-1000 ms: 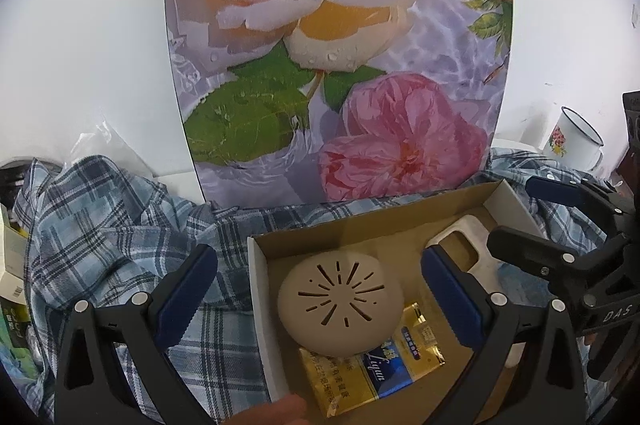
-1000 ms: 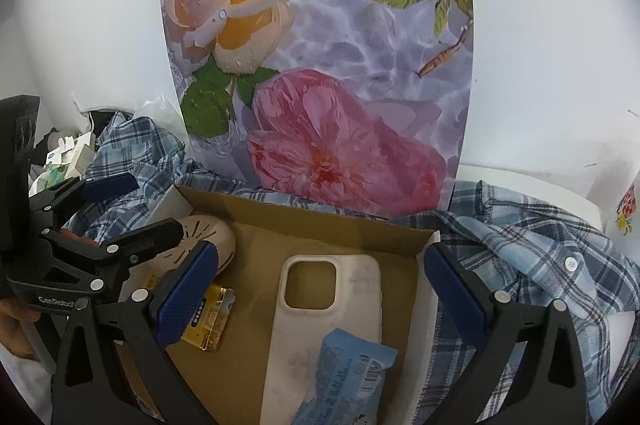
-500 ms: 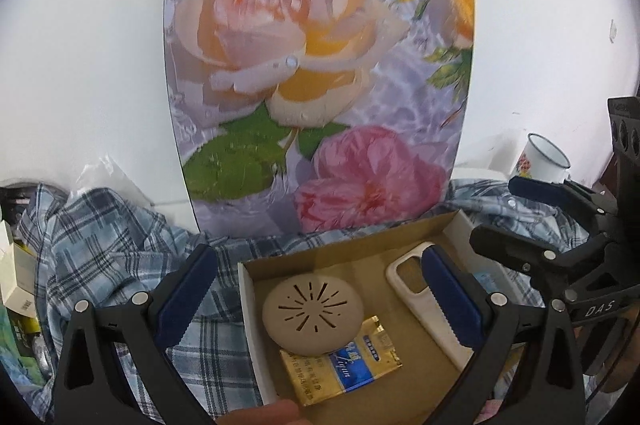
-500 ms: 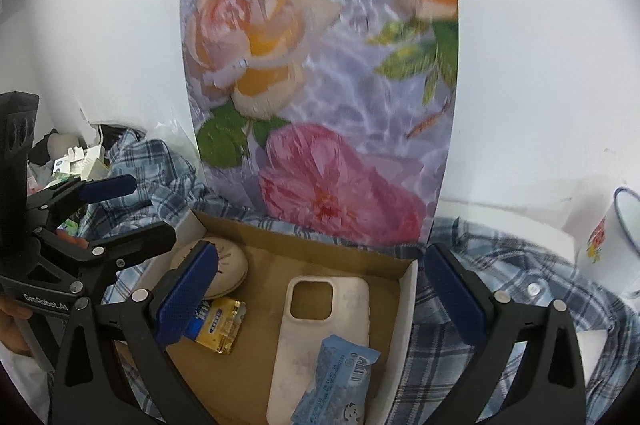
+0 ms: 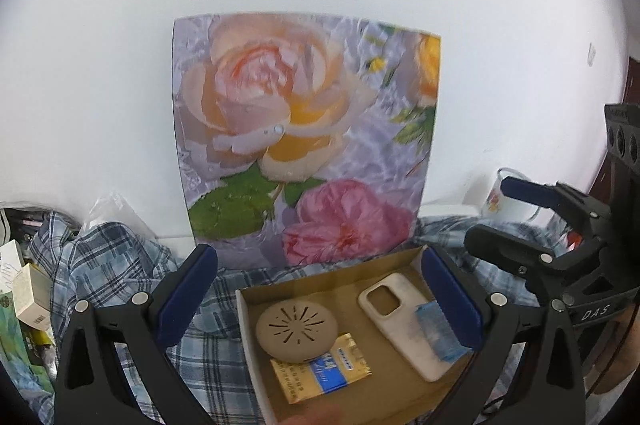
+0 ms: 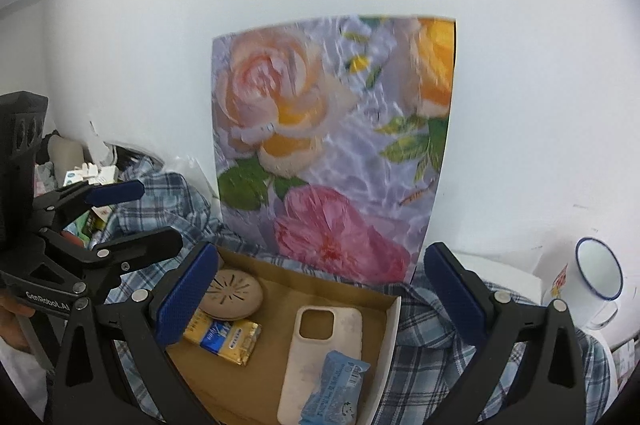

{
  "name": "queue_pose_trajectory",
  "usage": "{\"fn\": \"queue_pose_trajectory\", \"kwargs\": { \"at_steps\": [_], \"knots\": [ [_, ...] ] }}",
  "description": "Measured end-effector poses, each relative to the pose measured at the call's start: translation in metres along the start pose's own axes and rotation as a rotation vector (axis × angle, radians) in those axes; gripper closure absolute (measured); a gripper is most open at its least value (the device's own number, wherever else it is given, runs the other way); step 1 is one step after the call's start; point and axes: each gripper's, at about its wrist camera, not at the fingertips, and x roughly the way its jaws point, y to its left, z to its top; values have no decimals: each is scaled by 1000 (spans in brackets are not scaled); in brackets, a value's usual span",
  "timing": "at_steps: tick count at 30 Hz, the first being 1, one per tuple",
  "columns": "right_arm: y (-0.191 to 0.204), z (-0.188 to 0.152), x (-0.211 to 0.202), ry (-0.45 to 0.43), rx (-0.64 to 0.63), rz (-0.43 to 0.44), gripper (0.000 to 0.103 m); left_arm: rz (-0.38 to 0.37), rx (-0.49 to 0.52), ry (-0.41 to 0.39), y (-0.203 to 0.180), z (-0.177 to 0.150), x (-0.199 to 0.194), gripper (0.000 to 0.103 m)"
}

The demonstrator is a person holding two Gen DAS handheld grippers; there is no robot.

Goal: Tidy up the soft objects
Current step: 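Raise both tools up and away from the box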

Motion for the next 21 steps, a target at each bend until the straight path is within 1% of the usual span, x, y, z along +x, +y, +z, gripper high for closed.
{"fn": "queue_pose_trajectory", "kwargs": {
  "at_steps": [5, 8, 10, 12, 14, 17, 21],
  "knots": [
    [5, 9, -22, -42, -11, 0, 0, -23, -4, -45, -7, 5, -19, 0],
    [7, 15, -34, -46, 10, 12, 0, -35, -6, -74, -10, 8, -31, 0],
    [9, 18, -43, -56, 2, -1, 0, -36, -1, -90, -12, 11, -40, 0],
    [13, 22, -53, -71, -12, -13, 0, -20, 16, -112, -17, 13, -48, 0],
    [15, 25, -63, -93, -21, -1, 0, -1, 36, -130, -22, 14, -56, 0],
    [18, 29, -76, -121, -31, -5, 0, 43, 66, -157, -31, 16, -67, 0],
    [27, 37, -98, -184, -53, 1, 0, 43, 63, -196, -35, 21, -87, 0]
  ]
}}
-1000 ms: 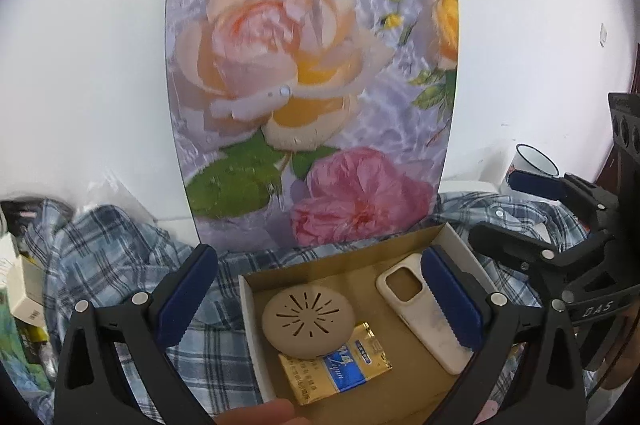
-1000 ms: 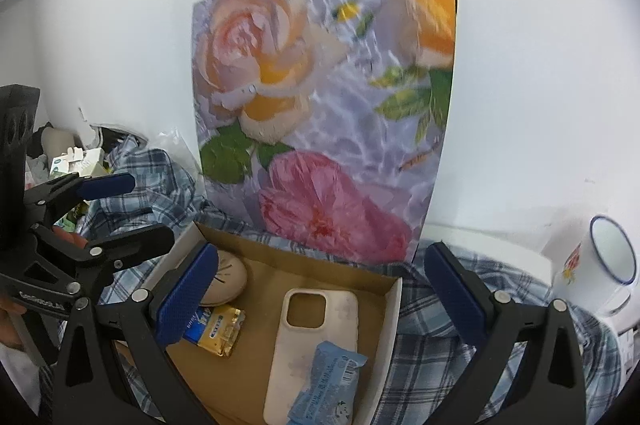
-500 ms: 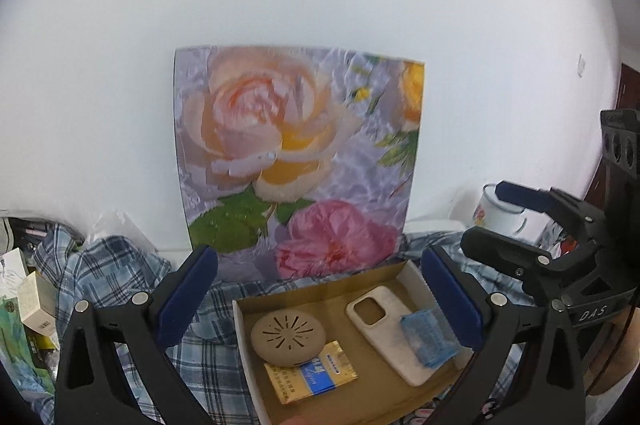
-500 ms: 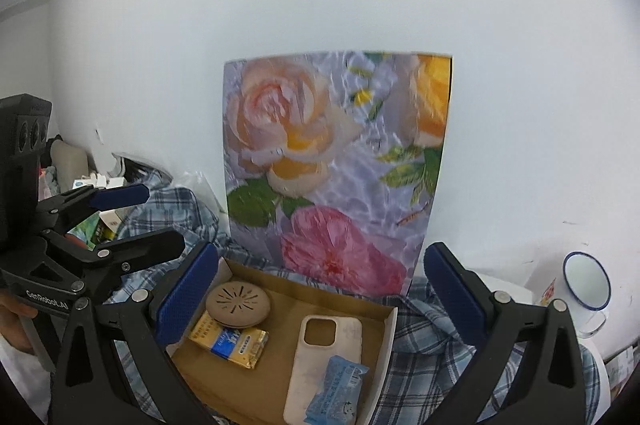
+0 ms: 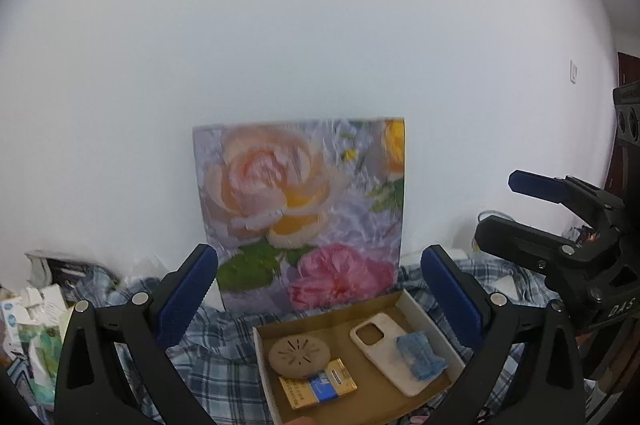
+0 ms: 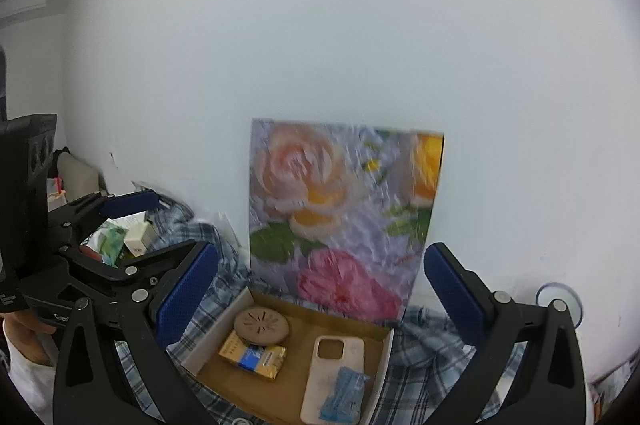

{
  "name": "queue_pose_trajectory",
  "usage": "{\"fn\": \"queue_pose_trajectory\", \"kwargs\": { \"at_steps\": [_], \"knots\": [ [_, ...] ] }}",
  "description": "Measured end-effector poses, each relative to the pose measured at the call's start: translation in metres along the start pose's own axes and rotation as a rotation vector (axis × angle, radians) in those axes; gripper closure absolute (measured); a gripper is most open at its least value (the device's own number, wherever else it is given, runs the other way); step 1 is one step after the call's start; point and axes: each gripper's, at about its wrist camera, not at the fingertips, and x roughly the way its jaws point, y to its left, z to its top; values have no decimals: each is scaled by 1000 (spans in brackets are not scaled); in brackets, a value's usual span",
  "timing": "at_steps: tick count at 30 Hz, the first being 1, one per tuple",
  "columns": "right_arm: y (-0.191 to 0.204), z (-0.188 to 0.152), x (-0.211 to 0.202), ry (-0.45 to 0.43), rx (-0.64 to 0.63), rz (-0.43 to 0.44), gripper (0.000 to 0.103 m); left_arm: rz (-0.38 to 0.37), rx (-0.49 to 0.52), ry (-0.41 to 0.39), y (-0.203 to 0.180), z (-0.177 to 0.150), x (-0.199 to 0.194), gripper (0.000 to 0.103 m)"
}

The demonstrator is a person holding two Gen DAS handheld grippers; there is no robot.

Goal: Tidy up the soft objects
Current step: 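Raise both tools up and away from the box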

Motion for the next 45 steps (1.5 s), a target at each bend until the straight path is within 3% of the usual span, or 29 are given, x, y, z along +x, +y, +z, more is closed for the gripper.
{"fn": "queue_pose_trajectory", "kwargs": {
  "at_steps": [5, 24, 33, 45],
  "knots": [
    [11, 16, -21, -47, -28, 35, 0, 17, 21, -54, -8, 13, -23, 0],
    [50, 23, -134, -153, -36, -7, 0, 1, 60, -169, -37, 26, -137, 0],
    [69, 13, -163, -150, -77, -20, 0, -37, 30, -190, -41, 17, -174, 0],
    [83, -19, -177, -115, -78, 1, 0, -34, 43, -171, -51, -22, -201, 0]
  ]
}}
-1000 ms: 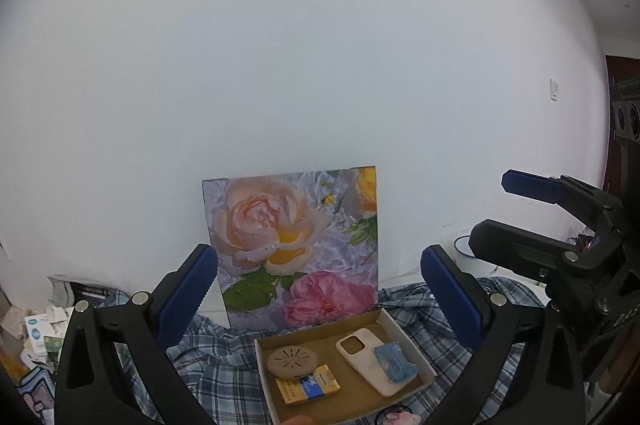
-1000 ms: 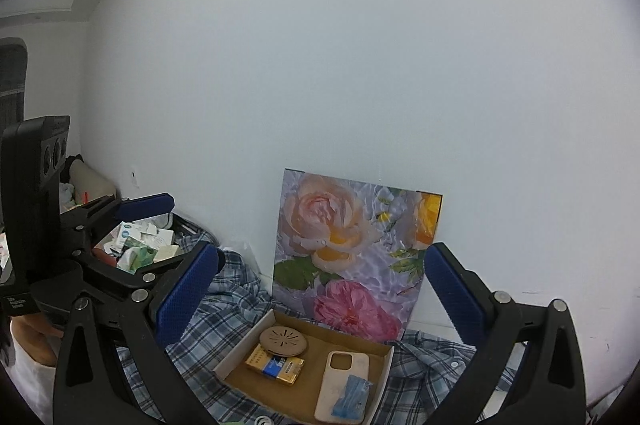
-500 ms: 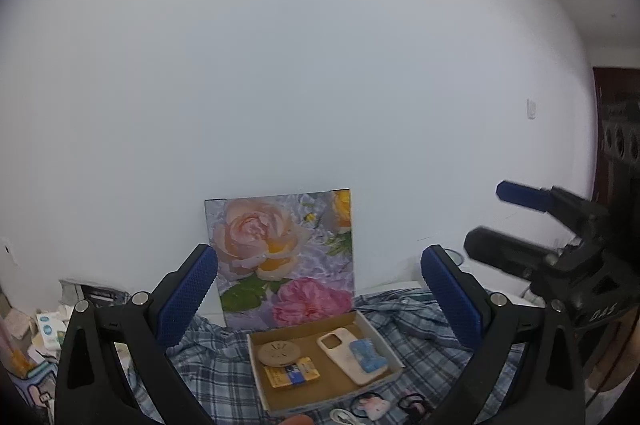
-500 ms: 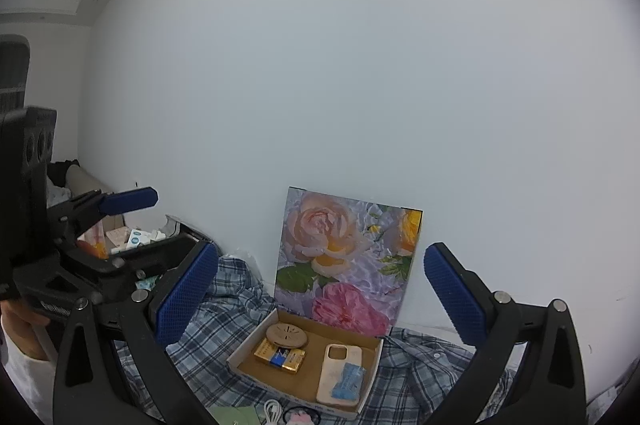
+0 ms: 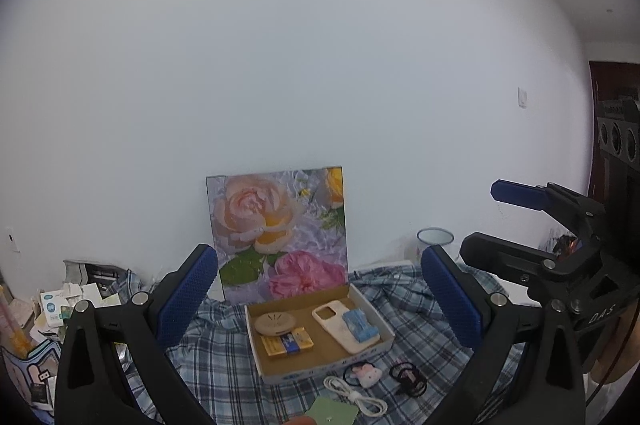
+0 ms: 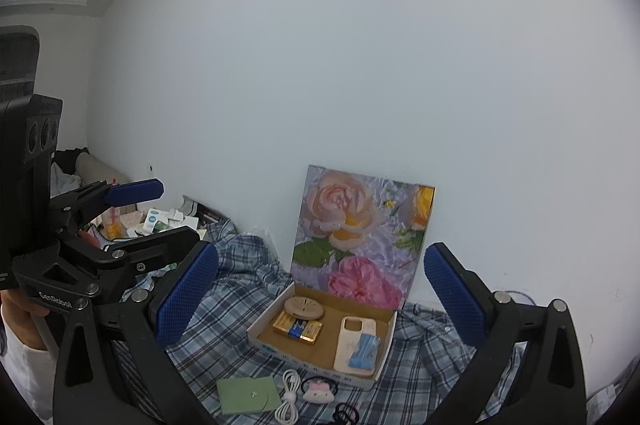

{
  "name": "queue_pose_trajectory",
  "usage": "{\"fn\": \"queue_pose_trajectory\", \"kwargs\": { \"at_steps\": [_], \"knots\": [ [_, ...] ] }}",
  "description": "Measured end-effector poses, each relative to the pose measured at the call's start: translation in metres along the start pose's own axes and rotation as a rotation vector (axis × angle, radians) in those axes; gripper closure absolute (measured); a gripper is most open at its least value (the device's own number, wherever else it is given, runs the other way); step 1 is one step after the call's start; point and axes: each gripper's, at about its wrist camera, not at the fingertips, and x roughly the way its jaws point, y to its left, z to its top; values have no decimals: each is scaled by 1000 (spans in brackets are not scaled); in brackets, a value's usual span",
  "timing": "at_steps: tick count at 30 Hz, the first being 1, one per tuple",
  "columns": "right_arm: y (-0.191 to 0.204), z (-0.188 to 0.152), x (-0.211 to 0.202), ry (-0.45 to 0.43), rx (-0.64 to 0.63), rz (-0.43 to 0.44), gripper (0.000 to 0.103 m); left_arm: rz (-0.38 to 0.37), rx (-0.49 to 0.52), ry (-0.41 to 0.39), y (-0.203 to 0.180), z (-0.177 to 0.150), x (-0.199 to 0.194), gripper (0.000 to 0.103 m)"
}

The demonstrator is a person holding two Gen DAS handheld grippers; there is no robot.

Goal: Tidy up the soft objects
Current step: 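Raise both tools up and away from the box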

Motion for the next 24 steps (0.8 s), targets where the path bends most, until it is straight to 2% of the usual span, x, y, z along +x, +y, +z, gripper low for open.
{"fn": "queue_pose_trajectory", "kwargs": {
  "at_steps": [9, 24],
  "knots": [
    [0, -40, 7, 43, 35, 12, 0, -12, 9, 75, -6, -35, 10, 0],
    [-3, -106, 43, 185, 86, 54, 0, -47, -41, 245, 0, -102, 48, 0]
  ]
}}
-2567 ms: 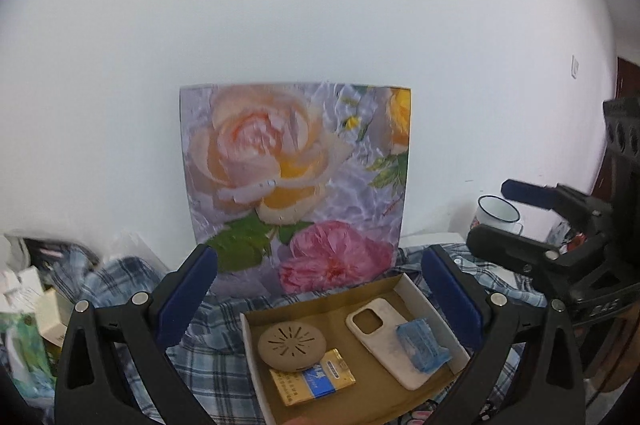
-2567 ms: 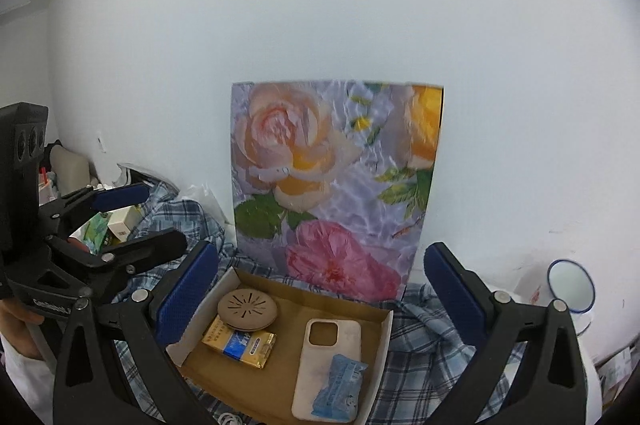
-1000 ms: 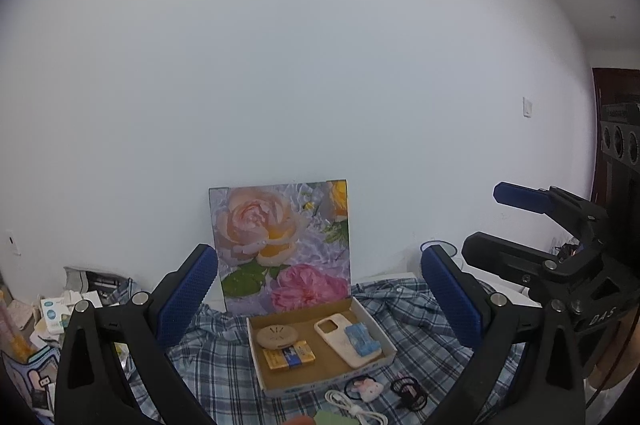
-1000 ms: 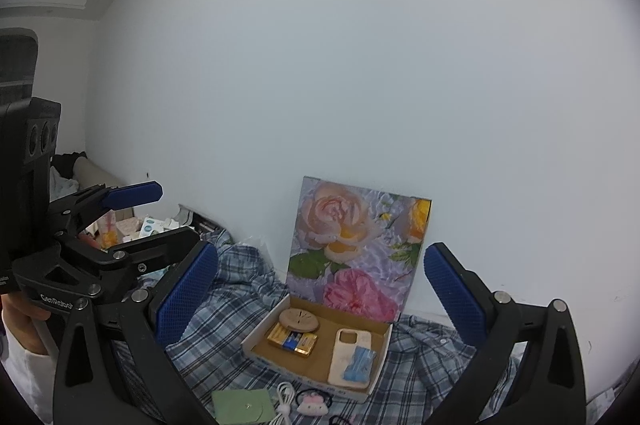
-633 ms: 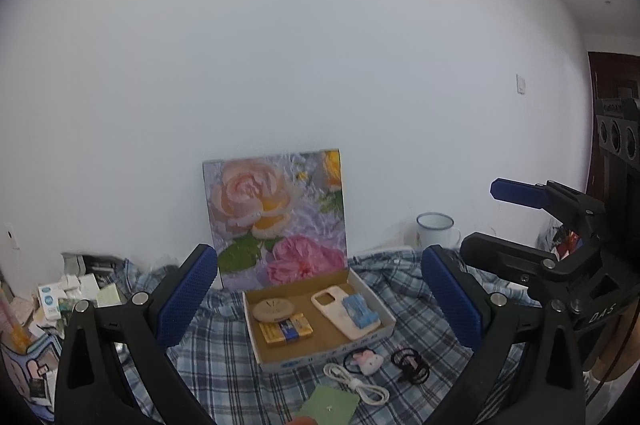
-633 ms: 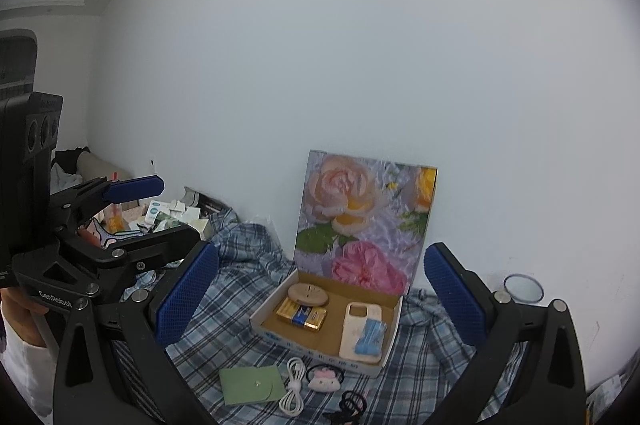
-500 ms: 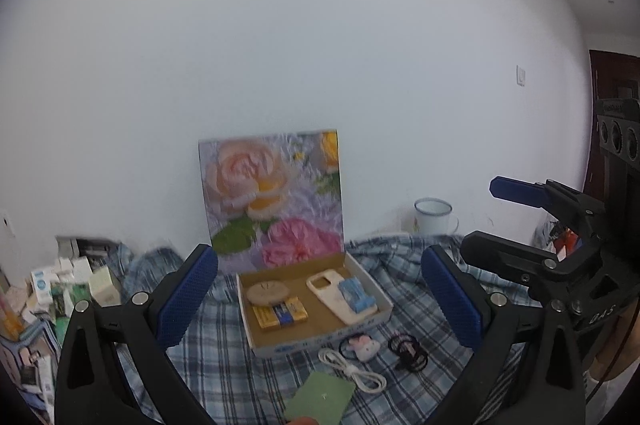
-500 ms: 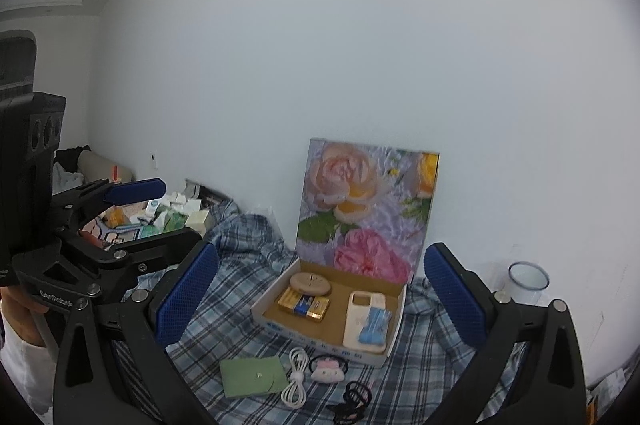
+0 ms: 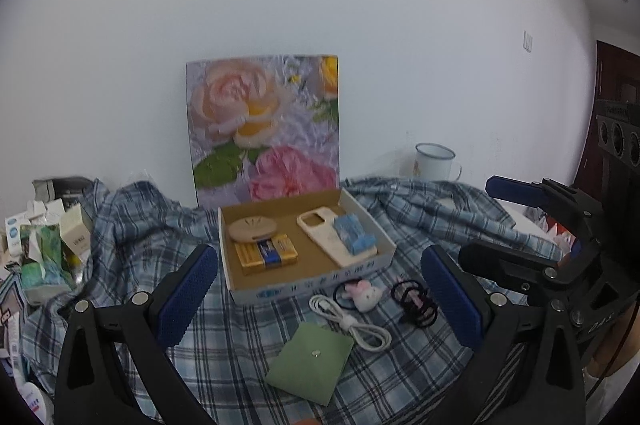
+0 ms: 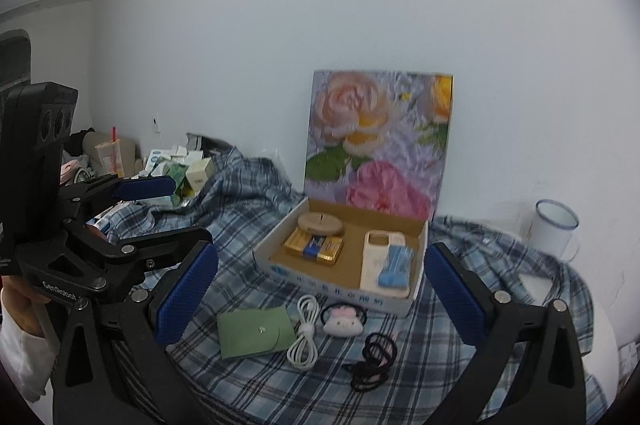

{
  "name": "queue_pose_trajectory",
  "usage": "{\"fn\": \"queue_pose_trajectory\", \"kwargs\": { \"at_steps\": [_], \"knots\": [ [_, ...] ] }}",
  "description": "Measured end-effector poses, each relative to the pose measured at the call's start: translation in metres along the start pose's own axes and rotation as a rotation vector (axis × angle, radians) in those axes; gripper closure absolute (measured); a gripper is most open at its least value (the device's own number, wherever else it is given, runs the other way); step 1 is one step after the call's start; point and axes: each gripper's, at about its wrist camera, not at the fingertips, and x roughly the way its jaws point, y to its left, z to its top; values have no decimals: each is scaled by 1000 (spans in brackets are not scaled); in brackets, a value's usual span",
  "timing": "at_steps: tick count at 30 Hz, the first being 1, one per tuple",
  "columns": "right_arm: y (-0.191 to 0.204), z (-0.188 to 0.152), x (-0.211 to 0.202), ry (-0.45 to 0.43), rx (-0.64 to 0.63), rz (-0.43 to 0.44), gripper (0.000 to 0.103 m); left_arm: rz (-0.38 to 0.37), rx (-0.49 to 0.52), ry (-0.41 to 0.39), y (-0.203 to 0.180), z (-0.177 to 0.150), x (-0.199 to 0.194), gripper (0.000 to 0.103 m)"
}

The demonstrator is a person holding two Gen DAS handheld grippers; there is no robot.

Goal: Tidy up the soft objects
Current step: 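Raise both tools up and away from the box, then move both tools down toward the green pouch and black cable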

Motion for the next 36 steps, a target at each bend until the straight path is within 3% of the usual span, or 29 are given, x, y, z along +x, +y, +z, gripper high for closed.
{"fn": "queue_pose_trajectory", "kwargs": {
  "at_steps": [25, 36],
  "knots": [
    [-23, -53, 63, 181, 97, 34, 0, -24, -15, 210, 12, -46, 76, 0],
    [-20, -79, 87, 297, 75, -11, 0, -16, -16, 323, 19, -75, 102, 0]
  ]
}}
